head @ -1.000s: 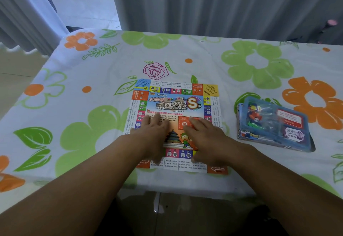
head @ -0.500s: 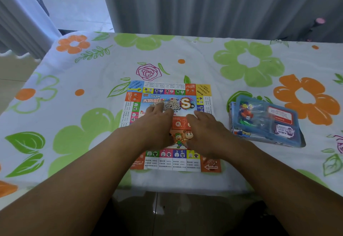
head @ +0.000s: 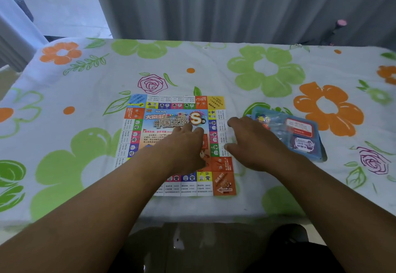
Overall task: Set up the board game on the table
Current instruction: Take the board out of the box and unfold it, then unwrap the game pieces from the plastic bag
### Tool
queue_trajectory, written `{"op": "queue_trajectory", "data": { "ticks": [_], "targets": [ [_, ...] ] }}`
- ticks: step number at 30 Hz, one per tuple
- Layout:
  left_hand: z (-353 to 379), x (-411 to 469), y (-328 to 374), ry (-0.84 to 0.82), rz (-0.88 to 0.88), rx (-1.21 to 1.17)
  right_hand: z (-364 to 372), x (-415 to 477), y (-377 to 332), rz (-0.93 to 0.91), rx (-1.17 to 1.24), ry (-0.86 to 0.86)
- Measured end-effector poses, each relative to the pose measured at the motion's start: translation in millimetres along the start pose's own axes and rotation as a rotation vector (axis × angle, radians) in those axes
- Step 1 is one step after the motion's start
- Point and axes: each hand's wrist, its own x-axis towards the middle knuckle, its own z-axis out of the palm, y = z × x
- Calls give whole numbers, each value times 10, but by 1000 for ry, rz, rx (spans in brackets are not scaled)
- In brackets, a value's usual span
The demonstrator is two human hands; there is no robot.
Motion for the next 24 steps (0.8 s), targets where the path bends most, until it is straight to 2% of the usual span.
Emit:
{"op": "queue_trajectory", "data": {
  "ticks": [10, 15, 20, 24],
  "targets": [
    [-2, 163, 430, 86, 96, -21, -127, -132, 254, 89, 13, 92],
    [15, 270, 714, 148, 173, -54, -278, -101, 686, 240, -2, 165],
    [79, 322, 846, 103, 236, -51, -312, -76, 1045, 383, 4, 170],
    [118, 344, 876, 85, 295, -37, -279, -38, 1113, 410, 2, 143]
  ]
}}
